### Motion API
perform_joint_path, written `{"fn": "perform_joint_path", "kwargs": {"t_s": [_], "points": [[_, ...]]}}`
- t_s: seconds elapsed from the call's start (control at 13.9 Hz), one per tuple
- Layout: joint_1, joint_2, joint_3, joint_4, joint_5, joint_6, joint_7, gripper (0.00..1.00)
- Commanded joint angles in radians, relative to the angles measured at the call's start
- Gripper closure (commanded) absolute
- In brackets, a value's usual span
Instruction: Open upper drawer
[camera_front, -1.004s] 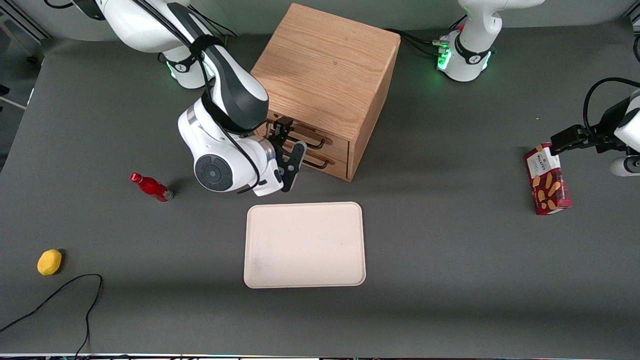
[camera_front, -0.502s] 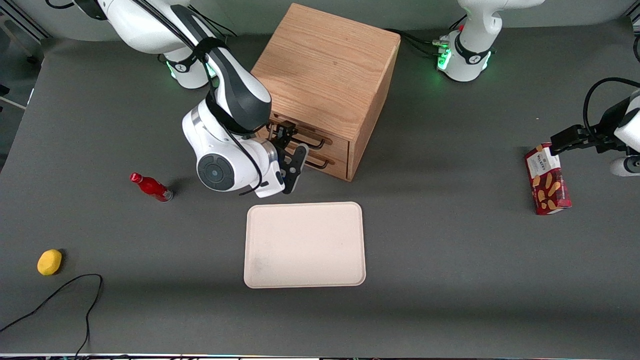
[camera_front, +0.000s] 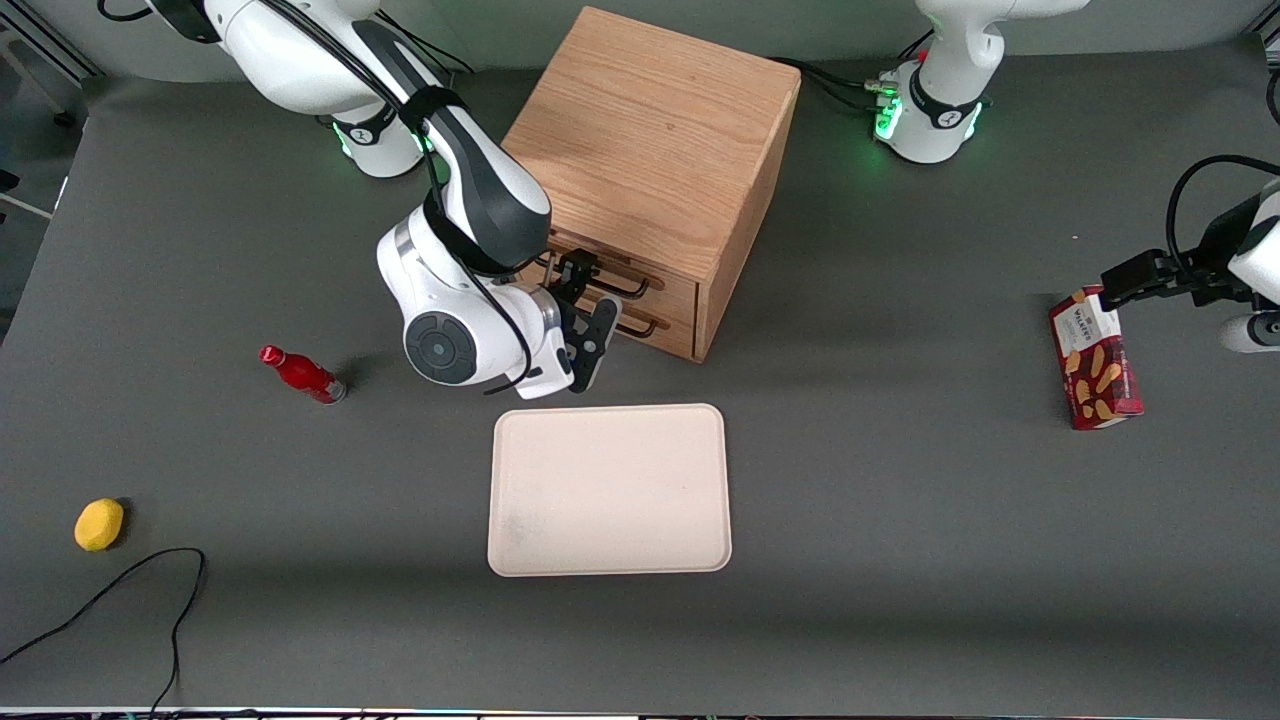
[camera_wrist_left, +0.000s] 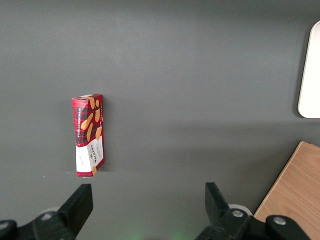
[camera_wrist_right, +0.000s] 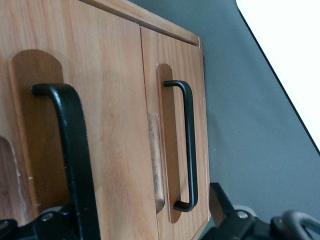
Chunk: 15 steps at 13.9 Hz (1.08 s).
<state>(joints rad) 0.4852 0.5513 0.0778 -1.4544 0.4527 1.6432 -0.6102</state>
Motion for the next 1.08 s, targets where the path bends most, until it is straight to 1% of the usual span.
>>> {"fn": "perform_joint_path", "kwargs": {"t_s": [0.0, 0.22, 0.36, 1.0], "points": [[0.01, -0.005, -0.01, -0.012, 0.004, 0.029, -0.022, 0.0], [0.007, -0.002, -0.012, -0.006, 0.0, 0.03, -0.023, 0.0], [0.004, -0.002, -0.013, 0.0, -0.022, 0.035, -0.023, 0.0], [-0.007, 0.044, -0.021, 0.054, -0.026, 0.035, -0.062, 0.0]]}}
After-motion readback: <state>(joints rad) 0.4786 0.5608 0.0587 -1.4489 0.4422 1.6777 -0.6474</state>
